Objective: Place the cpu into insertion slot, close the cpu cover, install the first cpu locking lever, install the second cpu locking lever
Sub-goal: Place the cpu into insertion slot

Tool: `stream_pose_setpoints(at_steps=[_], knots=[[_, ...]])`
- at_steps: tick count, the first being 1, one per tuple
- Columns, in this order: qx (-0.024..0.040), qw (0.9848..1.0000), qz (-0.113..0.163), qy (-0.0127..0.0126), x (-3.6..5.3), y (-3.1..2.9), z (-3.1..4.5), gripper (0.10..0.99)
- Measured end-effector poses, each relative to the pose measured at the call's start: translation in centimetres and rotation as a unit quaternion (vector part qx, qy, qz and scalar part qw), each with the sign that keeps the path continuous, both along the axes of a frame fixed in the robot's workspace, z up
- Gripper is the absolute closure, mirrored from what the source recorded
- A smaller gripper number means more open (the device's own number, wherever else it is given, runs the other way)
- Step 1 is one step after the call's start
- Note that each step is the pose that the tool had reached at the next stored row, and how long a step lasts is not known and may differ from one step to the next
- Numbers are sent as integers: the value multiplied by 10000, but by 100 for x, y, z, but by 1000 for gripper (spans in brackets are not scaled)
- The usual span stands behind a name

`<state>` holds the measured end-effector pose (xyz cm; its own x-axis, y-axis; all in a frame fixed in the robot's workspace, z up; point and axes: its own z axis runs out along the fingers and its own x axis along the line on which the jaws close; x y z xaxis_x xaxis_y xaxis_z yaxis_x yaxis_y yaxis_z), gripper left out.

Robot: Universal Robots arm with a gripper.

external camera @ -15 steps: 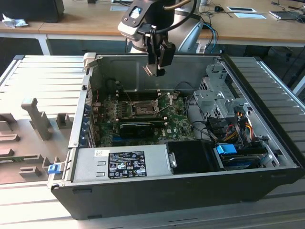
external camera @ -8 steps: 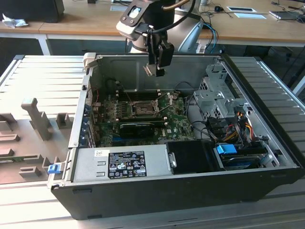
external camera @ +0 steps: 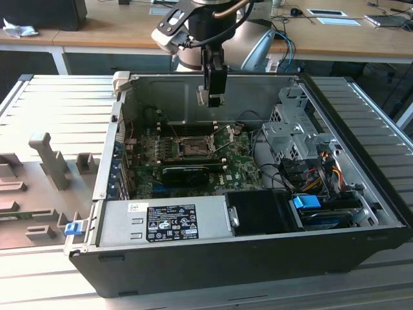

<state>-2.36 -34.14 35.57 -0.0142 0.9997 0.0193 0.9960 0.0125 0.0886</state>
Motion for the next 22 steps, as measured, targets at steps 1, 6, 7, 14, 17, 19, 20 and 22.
stream_pose_setpoints(at_steps=[1, 6, 7, 14, 17, 19, 20, 22], knots=[[0, 10000, -11, 3, 0, 0, -13, 549], [0, 10000, -21, 20, 0, 0, -75, 549], [0, 10000, -21, 21, 0, 0, -89, 549], [-1, 10000, 59, 21, 0, 1, -158, 549], [-1, 10000, 59, 21, 0, 1, -176, 549], [-1, 10000, 59, 21, 0, 1, -191, 549], [-1, 10000, 59, 21, 0, 1, -196, 549], [-1, 10000, 59, 21, 0, 1, -209, 549]])
